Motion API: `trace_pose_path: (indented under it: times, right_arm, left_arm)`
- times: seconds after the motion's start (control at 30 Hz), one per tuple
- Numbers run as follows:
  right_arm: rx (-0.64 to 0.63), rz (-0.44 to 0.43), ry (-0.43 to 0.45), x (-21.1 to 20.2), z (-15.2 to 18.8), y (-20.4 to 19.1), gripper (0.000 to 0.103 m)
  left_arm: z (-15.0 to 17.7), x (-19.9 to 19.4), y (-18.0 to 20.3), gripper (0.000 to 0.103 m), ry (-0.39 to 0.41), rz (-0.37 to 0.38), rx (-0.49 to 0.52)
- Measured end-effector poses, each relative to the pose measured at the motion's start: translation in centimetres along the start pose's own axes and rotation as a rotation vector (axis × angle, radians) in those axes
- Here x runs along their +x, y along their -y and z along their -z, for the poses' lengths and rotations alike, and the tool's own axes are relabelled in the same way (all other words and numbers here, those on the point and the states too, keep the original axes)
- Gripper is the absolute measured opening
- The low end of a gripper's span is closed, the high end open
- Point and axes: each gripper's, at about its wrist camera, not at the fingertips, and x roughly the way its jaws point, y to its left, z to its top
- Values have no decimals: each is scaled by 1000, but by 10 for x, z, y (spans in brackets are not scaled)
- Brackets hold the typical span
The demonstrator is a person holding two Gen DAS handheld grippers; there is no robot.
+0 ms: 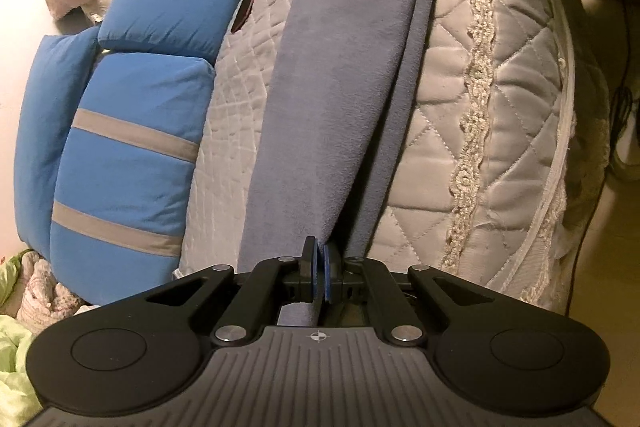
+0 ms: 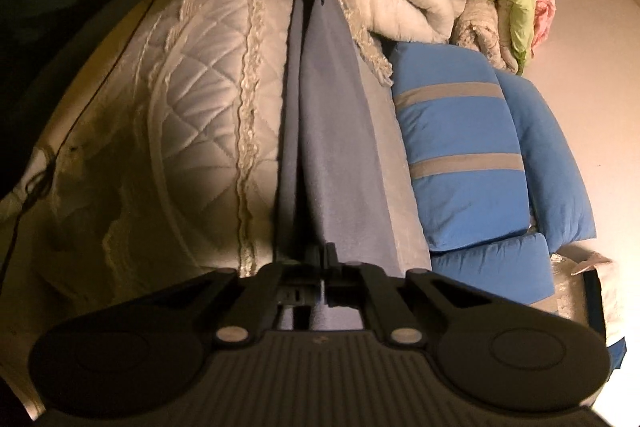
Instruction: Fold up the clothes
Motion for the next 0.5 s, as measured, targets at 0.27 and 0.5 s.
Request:
trace_pose_path:
  times: [0.27,0.5]
  right_arm:
    - [41,-62,7,-10,1,3,1]
    - [147,-118,-3,0,9,7,33]
  left_arm:
    - [2,5,1,3,-17,45,15]
    - [-3,5,-15,5,-58,114,-69]
